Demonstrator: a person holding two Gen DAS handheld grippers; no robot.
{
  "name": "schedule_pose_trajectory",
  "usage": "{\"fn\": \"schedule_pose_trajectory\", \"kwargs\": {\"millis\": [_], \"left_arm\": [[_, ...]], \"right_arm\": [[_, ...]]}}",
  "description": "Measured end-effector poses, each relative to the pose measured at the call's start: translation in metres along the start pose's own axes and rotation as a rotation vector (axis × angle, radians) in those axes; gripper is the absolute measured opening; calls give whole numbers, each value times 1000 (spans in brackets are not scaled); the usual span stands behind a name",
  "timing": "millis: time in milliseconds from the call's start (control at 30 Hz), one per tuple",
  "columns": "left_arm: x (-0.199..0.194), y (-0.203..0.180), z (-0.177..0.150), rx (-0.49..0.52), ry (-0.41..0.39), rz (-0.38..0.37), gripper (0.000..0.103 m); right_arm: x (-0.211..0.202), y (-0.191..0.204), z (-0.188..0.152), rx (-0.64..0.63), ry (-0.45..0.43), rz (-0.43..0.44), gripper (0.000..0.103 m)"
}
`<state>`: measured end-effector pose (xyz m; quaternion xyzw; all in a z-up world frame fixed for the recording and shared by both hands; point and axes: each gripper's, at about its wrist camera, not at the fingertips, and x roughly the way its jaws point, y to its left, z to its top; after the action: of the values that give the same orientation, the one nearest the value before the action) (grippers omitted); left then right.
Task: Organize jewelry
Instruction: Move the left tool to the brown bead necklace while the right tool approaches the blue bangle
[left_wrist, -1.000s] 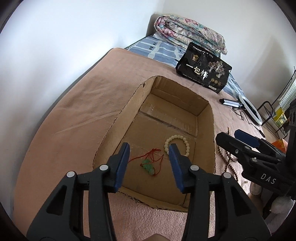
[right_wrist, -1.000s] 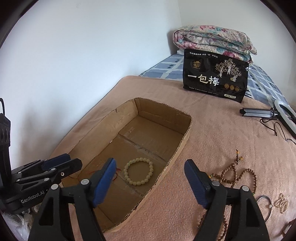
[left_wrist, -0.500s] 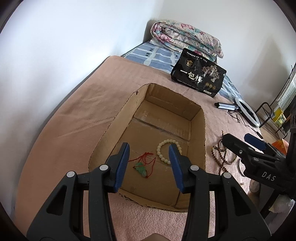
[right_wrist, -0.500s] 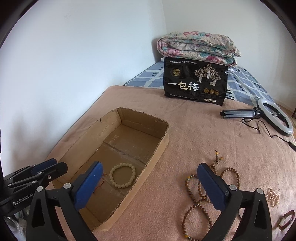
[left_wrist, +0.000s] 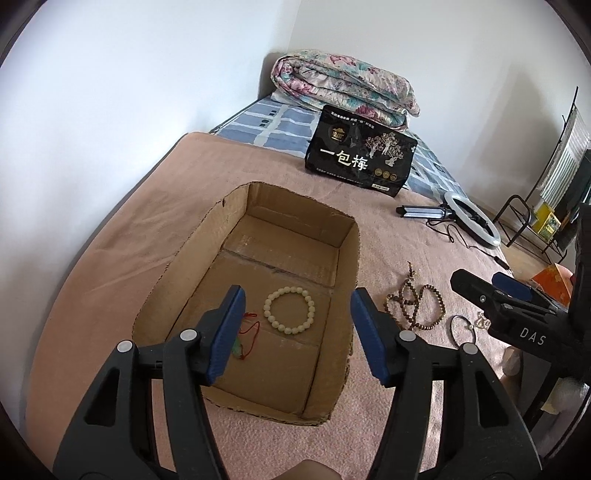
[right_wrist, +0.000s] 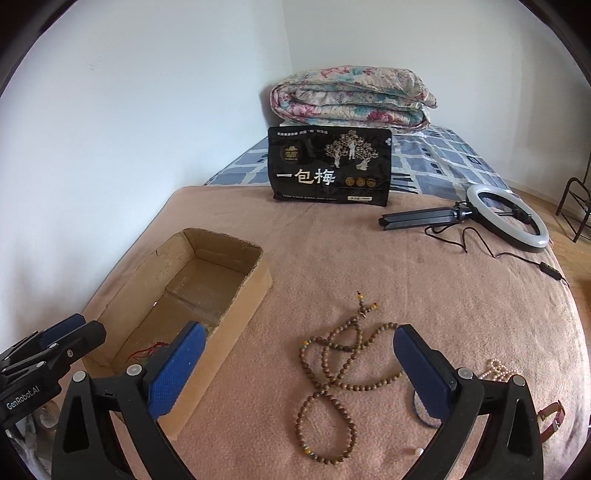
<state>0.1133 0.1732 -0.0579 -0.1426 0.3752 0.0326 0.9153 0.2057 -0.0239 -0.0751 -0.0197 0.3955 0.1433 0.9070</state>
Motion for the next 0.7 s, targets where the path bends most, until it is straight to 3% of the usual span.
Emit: {"fn": "schedule_pose_trajectory", "kwargs": {"millis": [700], "left_arm": [[10,-88,-14,139,40,-102,61]], "right_arm": [[-39,-103,-8,35,-23,-93,103]]}}
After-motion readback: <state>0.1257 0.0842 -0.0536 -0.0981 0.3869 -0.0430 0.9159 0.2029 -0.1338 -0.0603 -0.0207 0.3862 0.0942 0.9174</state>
